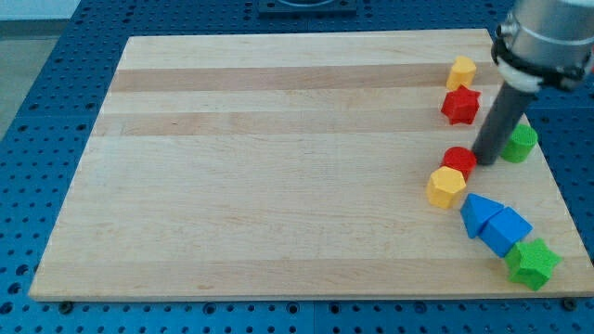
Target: Move the red blocks vertically to each other
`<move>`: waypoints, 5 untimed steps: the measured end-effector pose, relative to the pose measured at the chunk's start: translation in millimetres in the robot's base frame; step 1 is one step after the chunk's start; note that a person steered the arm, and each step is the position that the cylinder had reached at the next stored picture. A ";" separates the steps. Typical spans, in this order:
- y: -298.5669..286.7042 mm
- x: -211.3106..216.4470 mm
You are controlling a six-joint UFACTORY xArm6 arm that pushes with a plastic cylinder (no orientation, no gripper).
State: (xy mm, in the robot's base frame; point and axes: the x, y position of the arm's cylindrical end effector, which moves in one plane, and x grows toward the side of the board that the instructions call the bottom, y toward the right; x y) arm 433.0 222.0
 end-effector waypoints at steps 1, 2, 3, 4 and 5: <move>7.3 -68.7; 11.9 -90.9; 63.3 -88.4; 96.5 -54.1; 95.9 -7.3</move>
